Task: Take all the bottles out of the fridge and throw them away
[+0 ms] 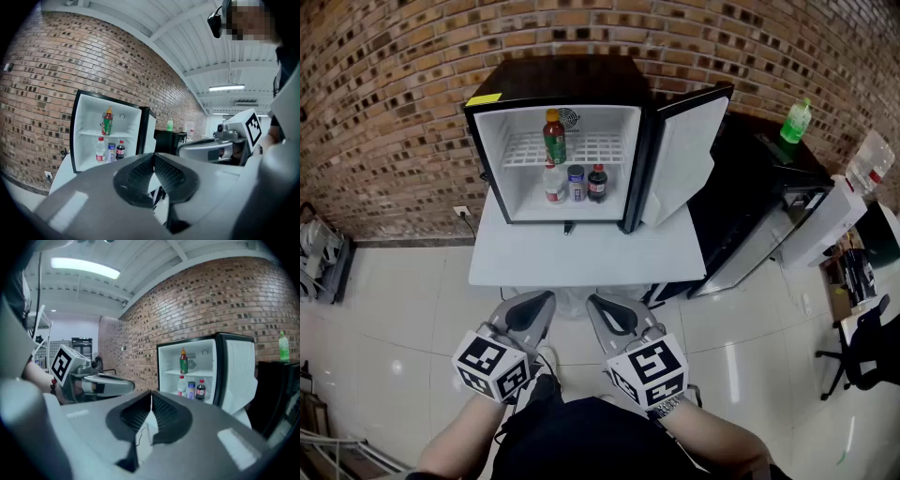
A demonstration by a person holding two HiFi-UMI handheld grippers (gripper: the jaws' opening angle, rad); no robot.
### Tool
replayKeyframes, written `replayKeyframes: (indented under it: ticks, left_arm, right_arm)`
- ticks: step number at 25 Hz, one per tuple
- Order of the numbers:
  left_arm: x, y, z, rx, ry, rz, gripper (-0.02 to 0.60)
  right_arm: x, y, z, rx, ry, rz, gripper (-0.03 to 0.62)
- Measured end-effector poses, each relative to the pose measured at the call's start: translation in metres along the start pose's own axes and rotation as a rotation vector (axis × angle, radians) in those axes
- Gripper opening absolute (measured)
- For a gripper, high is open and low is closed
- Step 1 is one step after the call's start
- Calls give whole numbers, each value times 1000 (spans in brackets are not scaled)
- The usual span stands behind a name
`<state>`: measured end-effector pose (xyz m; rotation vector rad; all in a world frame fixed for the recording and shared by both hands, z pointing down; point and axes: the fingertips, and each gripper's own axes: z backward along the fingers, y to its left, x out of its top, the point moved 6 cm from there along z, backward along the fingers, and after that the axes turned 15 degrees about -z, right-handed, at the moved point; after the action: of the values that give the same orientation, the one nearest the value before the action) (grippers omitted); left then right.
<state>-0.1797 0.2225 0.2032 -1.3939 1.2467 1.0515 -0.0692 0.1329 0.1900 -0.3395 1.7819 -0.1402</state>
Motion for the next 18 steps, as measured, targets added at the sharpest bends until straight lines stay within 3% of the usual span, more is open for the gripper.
replayKeyframes:
  ticks: [10, 18]
  left_arm:
    - [-1, 95, -44, -18, -21, -6, 3]
    - [-7, 186, -74, -47, -19, 18, 3]
  right_arm:
    - [45, -35, -106, -82, 4, -13, 173]
    - [92, -78, -215, -195, 5, -19, 256]
